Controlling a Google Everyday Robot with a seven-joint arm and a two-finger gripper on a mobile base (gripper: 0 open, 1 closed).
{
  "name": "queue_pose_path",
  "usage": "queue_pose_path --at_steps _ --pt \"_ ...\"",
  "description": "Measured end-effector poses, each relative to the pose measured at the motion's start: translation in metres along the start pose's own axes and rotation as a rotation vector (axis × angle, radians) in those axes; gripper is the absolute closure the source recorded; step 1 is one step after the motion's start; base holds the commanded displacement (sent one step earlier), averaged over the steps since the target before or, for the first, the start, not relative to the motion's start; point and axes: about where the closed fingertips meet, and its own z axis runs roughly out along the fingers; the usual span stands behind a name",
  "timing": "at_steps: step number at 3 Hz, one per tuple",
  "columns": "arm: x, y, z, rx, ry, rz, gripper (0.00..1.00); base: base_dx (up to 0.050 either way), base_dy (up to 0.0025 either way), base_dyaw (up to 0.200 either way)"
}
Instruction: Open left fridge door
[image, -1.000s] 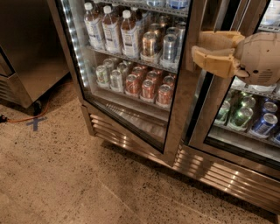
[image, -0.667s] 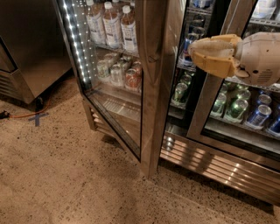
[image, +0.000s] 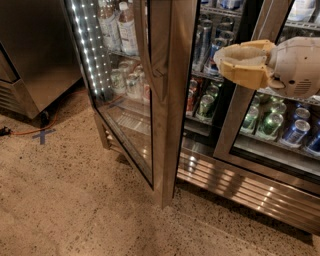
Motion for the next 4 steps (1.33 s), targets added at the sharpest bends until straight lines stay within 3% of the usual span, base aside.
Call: queue_pose_path --at_steps 3,4 --pt "0.0000 0.0000 0.0001 0.000 0.000 0.000 0.14 0.000 0.00000 0.000" --pt "-0.0004 0.0003 0.0007 -0.001 0.000 -0.001 0.00 0.000 0.00000 0.000"
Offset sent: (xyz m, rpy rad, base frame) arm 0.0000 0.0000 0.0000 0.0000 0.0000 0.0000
